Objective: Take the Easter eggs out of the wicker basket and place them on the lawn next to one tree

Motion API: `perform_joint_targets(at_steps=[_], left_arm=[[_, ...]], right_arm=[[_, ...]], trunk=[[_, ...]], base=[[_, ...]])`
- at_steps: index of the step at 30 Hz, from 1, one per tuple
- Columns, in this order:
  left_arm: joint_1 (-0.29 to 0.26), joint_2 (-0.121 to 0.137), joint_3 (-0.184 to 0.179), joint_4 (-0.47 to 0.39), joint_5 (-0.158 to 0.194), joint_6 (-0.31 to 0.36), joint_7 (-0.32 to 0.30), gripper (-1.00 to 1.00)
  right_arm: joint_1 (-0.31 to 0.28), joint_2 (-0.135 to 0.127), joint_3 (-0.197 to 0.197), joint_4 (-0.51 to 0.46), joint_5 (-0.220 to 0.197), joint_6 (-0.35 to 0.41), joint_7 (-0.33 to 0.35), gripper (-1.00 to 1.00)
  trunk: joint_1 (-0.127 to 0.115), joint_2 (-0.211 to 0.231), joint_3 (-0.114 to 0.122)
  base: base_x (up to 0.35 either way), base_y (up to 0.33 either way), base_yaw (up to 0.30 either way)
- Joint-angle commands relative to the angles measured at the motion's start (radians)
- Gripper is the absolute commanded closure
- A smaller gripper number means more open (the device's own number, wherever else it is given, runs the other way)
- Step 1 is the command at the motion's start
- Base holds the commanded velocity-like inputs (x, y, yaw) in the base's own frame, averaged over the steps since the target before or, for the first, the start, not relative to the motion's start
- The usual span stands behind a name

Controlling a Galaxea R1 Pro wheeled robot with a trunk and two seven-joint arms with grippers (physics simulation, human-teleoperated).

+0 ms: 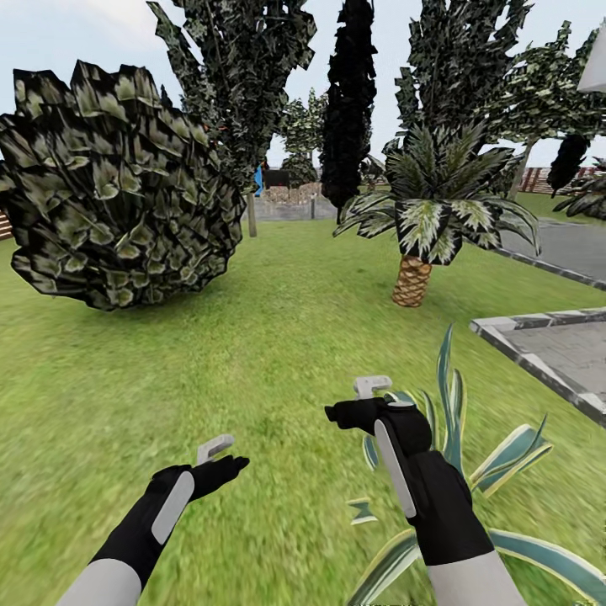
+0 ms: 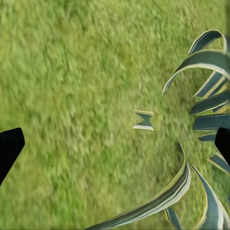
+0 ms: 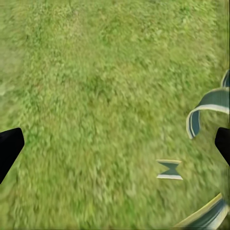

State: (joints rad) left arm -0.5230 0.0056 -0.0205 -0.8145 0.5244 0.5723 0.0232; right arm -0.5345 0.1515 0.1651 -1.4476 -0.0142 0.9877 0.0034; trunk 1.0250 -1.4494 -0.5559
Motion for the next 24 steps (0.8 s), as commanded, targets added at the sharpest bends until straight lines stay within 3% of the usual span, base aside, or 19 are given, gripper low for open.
perform_joint_targets(at_steps=[1,11,24], left_arm=[[0.000,0.001,-0.001,-0.002,0.005,0.004,0.003,-1.00],[-0.001,-0.007,-0.001,-0.002,0.005,0.004,0.003,-1.00],[0.000,-0.009,0.000,-0.002,0.003,0.002,0.003,-1.00]], right_arm=[[-0.001,0.000,0.000,0.000,-0.001,0.004,0.001,-1.00],[-0.001,0.000,-0.001,0.000,0.000,0.004,0.001,-1.00],[-0.001,-0.001,-0.003,-0.001,0.000,-0.005,0.001,-1.00]], trunk=[[0.000,-0.001,-0.001],[0.000,-0.001,-0.001],[0.000,-0.001,-0.001]], base=[[0.006,0.003,-0.254],[0.057,0.039,-0.264],[0.028,0.019,-0.032]])
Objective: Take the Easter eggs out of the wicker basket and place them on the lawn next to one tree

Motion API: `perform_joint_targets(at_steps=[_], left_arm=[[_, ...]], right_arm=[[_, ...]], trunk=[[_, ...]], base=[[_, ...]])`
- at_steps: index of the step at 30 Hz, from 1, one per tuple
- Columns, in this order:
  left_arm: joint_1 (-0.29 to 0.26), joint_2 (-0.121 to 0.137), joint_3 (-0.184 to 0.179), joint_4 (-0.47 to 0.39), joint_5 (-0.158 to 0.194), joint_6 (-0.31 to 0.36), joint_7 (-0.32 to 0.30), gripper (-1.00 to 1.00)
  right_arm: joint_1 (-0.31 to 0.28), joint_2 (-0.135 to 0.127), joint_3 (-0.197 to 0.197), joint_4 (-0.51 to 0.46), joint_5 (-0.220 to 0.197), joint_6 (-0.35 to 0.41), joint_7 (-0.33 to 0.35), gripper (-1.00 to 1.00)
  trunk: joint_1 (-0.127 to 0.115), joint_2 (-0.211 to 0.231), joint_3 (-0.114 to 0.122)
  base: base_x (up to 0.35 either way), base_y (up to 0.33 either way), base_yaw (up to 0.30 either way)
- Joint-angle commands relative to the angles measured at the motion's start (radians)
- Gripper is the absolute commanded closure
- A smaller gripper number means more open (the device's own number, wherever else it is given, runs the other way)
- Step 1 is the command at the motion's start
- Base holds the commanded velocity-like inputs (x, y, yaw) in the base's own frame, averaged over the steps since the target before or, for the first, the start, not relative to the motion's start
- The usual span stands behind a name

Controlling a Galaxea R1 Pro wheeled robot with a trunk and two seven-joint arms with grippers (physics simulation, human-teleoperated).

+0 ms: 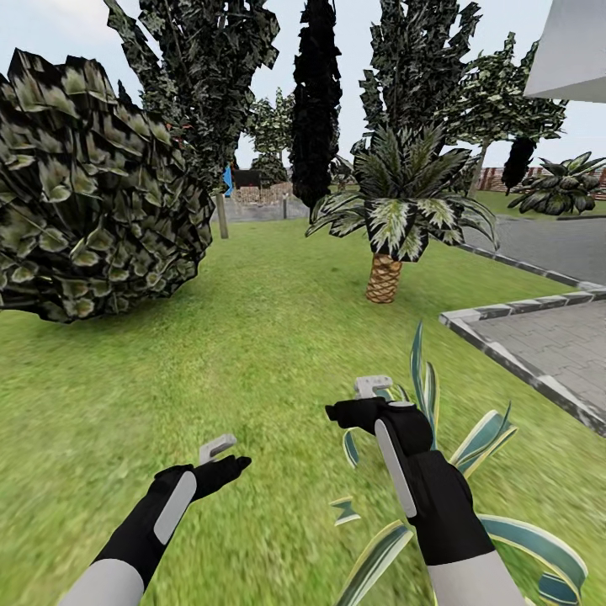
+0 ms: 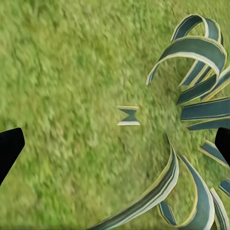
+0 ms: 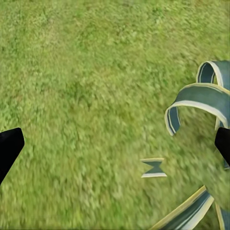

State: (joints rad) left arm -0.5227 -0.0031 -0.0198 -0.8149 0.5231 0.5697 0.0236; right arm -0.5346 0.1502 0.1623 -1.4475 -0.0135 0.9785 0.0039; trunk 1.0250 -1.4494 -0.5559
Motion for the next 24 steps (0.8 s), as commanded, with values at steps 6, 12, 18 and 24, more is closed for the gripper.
perform_joint_targets(at_steps=[6,12,18,24], left_arm=[[0.000,-0.001,0.001,-0.001,0.006,0.004,0.002,-1.00],[0.012,0.001,0.002,-0.001,0.008,0.003,0.002,-1.00],[0.030,0.001,0.003,-0.001,0.013,0.003,0.002,-1.00],[0.039,0.002,0.004,-0.001,0.012,0.002,0.002,-1.00]], right_arm=[[-0.001,0.001,-0.004,-0.011,0.000,0.031,-0.002,-1.00],[0.036,-0.009,-0.012,-0.013,0.000,0.069,-0.002,-1.00],[0.140,-0.043,-0.015,-0.022,-0.001,0.069,-0.001,-1.00],[0.247,-0.091,-0.013,-0.076,-0.004,0.069,0.000,-1.00]], trunk=[[0.000,-0.001,-0.001],[0.000,-0.001,-0.001],[0.000,-0.001,-0.001],[0.000,-0.001,-0.001]], base=[[0.001,0.000,-0.006],[0.000,0.000,0.000],[0.000,0.000,-0.016],[0.000,0.000,-0.054]])
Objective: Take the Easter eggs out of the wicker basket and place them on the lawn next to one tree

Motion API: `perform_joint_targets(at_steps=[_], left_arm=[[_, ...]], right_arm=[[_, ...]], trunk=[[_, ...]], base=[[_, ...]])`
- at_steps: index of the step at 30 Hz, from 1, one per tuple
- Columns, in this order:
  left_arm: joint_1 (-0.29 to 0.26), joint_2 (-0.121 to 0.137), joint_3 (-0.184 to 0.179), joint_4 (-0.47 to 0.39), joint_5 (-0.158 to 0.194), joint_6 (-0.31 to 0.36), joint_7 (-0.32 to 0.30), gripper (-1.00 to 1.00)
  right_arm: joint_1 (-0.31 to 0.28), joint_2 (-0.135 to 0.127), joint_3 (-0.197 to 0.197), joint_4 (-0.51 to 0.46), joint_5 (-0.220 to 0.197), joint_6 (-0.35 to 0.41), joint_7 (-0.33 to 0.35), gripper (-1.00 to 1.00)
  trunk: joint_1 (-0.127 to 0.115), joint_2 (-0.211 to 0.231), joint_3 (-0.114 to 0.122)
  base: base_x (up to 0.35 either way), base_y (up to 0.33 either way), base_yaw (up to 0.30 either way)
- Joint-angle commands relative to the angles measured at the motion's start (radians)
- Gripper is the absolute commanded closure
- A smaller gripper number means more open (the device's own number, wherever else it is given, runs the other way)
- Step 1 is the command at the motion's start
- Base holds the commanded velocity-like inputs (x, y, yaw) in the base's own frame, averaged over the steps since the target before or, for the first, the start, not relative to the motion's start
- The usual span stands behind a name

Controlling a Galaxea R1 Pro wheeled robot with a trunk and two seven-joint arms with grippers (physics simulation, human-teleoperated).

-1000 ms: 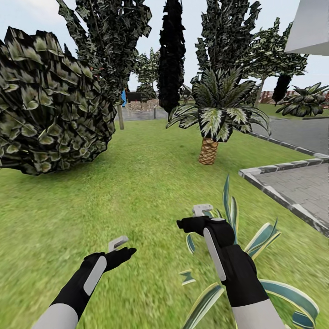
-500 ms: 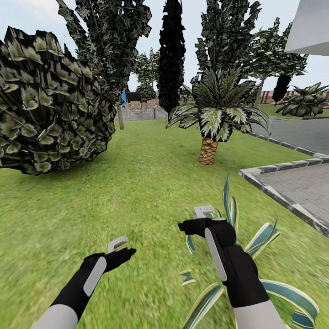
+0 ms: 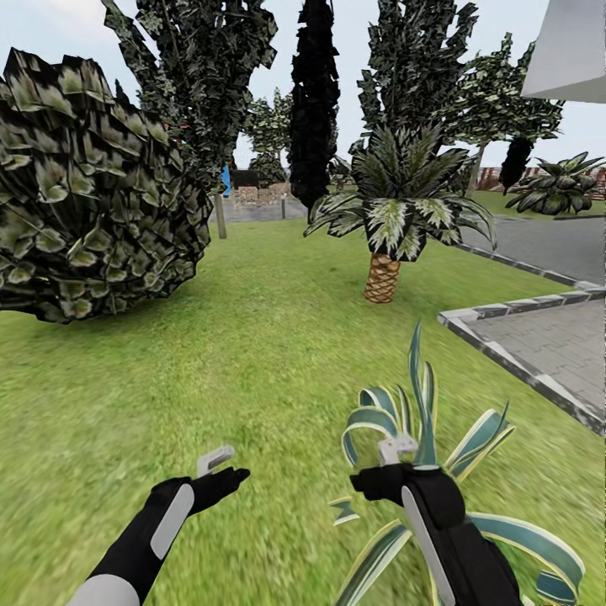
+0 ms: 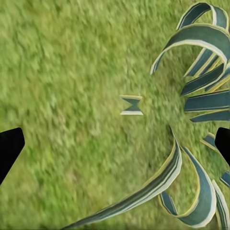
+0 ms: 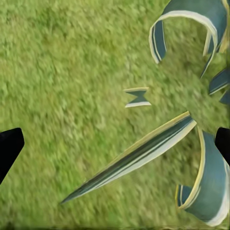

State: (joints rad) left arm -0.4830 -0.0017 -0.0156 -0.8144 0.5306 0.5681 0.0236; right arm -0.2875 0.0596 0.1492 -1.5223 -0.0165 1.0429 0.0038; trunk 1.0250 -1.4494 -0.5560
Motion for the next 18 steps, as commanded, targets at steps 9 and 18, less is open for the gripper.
perform_joint_targets(at_steps=[9,18], left_arm=[[0.007,-0.001,0.000,0.000,0.007,0.004,0.002,-1.00],[0.007,-0.001,0.000,0.000,0.009,0.004,0.002,-1.00]], right_arm=[[0.044,-0.013,-0.004,-0.029,-0.001,0.004,0.001,-1.00],[0.046,-0.012,-0.006,-0.031,-0.001,0.004,0.001,-1.00]], trunk=[[0.000,-0.001,-0.001],[0.000,-0.001,-0.001]], base=[[0.000,0.000,-0.188],[0.000,0.000,-0.261]])
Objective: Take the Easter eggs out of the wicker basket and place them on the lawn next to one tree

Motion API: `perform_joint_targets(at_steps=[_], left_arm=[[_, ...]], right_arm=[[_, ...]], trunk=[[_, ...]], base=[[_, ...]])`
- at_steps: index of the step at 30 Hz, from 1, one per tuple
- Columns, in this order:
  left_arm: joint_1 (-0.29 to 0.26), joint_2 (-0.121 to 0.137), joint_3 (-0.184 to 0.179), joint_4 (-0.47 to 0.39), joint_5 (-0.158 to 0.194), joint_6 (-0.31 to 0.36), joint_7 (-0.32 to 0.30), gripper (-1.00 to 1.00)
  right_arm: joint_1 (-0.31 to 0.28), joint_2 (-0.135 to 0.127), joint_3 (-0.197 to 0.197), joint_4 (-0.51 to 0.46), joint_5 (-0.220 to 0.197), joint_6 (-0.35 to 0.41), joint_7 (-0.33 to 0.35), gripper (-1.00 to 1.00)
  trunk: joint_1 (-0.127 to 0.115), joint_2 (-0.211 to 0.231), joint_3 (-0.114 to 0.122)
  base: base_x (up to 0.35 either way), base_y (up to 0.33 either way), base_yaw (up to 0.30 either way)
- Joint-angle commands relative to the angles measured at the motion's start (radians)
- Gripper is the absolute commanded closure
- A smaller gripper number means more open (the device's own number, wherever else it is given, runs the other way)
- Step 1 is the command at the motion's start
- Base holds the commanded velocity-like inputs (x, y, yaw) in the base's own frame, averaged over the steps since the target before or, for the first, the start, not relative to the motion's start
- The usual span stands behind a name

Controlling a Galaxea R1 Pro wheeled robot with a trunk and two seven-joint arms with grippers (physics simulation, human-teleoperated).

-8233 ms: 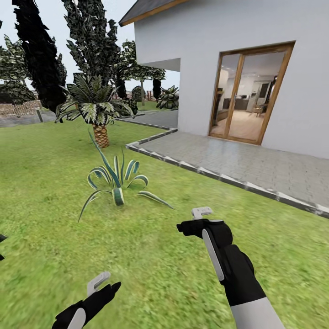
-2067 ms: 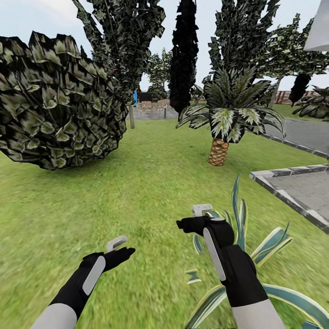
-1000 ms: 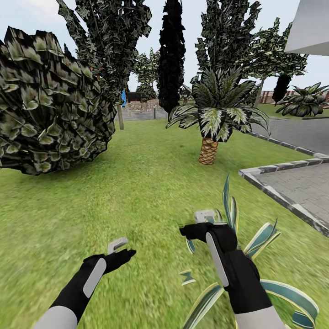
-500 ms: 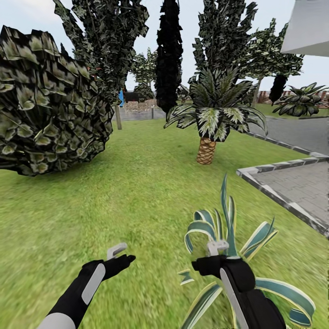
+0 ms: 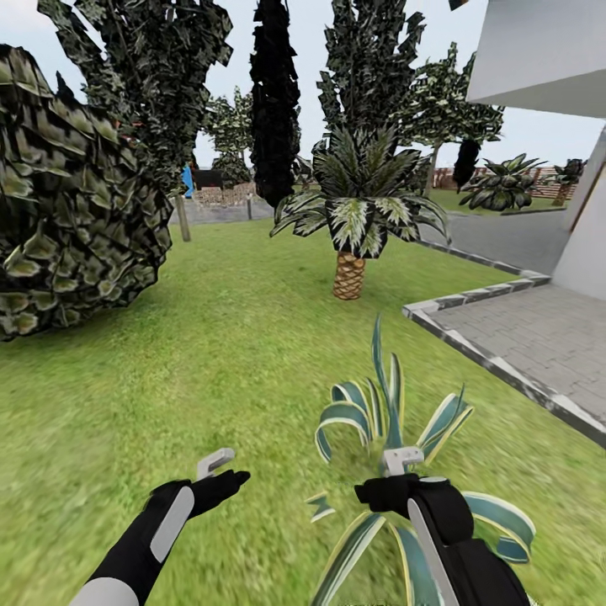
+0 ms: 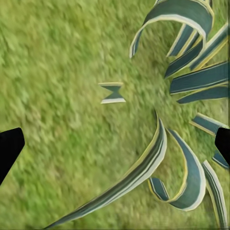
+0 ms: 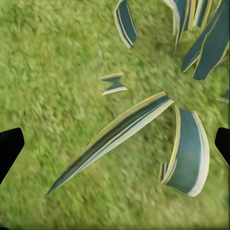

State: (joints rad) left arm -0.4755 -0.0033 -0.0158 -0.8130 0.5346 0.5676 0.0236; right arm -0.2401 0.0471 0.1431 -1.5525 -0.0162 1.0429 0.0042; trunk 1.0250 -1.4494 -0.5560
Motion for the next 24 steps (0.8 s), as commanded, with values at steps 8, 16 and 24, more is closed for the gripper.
perform_joint_targets(at_steps=[8,16,24], left_arm=[[0.000,0.000,-0.001,-0.002,0.005,0.004,0.002,-1.00],[0.000,0.000,-0.001,-0.002,0.005,0.005,0.001,-1.00],[0.000,0.000,0.000,-0.002,0.005,0.005,-0.005,-1.00]], right_arm=[[-0.001,0.002,-0.021,0.000,-0.001,0.004,0.000,-1.00],[-0.001,0.002,-0.036,0.000,-0.001,0.004,0.000,-1.00],[-0.001,0.002,-0.040,0.000,-0.001,0.004,0.000,-1.00]], trunk=[[0.000,-0.001,-0.001],[0.000,-0.001,-0.001],[0.000,-0.001,-0.001]], base=[[0.000,0.000,-0.267],[0.000,0.000,-0.267],[0.000,0.049,-0.267]])
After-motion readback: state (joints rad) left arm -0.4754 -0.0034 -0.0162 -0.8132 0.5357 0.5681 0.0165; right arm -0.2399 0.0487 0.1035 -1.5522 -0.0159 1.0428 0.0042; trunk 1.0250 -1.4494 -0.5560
